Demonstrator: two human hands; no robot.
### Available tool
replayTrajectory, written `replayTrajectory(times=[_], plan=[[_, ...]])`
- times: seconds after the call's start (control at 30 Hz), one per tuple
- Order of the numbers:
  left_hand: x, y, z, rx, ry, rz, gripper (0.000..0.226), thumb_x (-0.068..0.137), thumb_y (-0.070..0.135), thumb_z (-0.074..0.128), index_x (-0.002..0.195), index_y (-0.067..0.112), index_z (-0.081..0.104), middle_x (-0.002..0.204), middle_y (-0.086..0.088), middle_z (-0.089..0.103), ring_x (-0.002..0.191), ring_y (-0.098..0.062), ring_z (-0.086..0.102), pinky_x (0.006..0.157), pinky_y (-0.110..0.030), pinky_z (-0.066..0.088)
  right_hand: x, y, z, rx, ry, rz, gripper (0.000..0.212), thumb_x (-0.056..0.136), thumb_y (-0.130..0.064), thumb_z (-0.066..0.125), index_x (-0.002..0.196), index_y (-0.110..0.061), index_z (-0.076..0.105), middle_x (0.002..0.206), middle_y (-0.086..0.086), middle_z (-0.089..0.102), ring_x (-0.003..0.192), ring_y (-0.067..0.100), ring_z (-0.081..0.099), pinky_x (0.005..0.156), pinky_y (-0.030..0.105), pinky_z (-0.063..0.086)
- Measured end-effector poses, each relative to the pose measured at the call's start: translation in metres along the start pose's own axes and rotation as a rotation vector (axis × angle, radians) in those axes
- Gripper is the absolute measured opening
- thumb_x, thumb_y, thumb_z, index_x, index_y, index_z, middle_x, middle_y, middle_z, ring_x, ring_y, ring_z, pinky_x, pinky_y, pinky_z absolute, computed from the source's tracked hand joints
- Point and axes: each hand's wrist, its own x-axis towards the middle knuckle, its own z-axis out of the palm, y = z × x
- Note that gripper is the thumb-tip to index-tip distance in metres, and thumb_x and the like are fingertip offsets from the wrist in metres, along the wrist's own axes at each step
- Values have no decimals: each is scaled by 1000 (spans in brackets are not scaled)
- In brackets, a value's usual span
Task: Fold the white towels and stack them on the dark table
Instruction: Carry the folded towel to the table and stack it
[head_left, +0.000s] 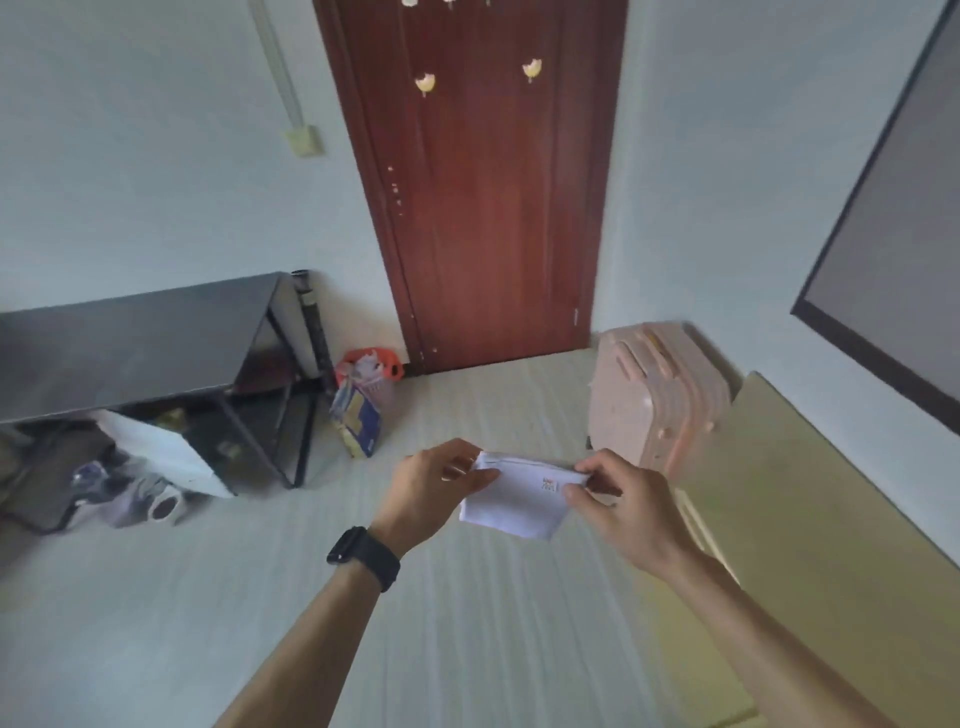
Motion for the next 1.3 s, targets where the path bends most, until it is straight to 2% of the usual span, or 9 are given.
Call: replayTrajectory(times=[0.17,0.27,0.53,0.6,0.73,0.9,1.03,1.2,1.3], plan=[[-59,-112,-123,-215,114,-167,19,85,47,70,88,27,70,85,8,73,78,-12,69,78,-36,55,26,-84,165,447,-117,135,38,84,-9,76,111,-28,59,91,-3,74,84,14,71,78,26,54],[-96,-166,-181,-392,222,-279,34,87,44,69,95,11,68,81,-3,66,78,-19,63,71,-36,52,31,-130,260,635,-221,248,23,88,-11,72,110,-18,69,98,6,75,90,21,70,83,37,56],[-169,-276,-298,-443,619,-513,40,94,51,60,92,12,66,74,7,63,65,-8,56,57,-20,43,30,-225,457,598,-472,221,11,96,-29,64,102,-21,67,99,9,73,93,31,69,83,47,57],[-179,-299,-319,-376,718,-551,35,95,49,57,90,15,65,71,11,63,62,-6,56,56,-19,42,31,-246,500,530,-493,124,9,97,-38,59,102,-30,62,98,3,70,90,25,68,79,44,57],[-183,-345,-367,-222,909,-651,28,97,49,52,88,23,60,70,8,64,64,-11,57,56,-24,42,39,-290,579,375,-481,-67,5,101,-37,50,102,-33,52,93,-10,63,80,5,62,63,14,44],[-169,-406,-445,39,1006,-730,33,101,51,37,94,22,48,75,4,63,71,-22,61,61,-36,45,76,-352,681,357,-427,-214,3,101,-33,50,104,-32,50,88,-16,60,71,11,60,62,27,47],[-152,-455,-505,81,1074,-804,35,103,49,32,92,20,47,76,4,61,74,-24,59,62,-36,42,115,-395,758,382,-453,-237,11,101,-33,51,107,-26,55,92,-18,59,84,0,58,64,13,43],[-128,-512,-579,7,1152,-842,37,103,49,33,88,19,49,75,6,61,74,-23,57,59,-34,37,160,-441,841,345,-507,-255,9,101,-35,50,104,-29,56,96,-18,63,84,2,58,65,20,47],[-112,-554,-628,-62,1156,-833,36,102,49,35,85,20,48,72,5,61,71,-20,56,60,-31,39,186,-466,896,328,-530,-258,4,101,-33,51,102,-30,54,97,-17,62,87,-2,57,66,11,43]])
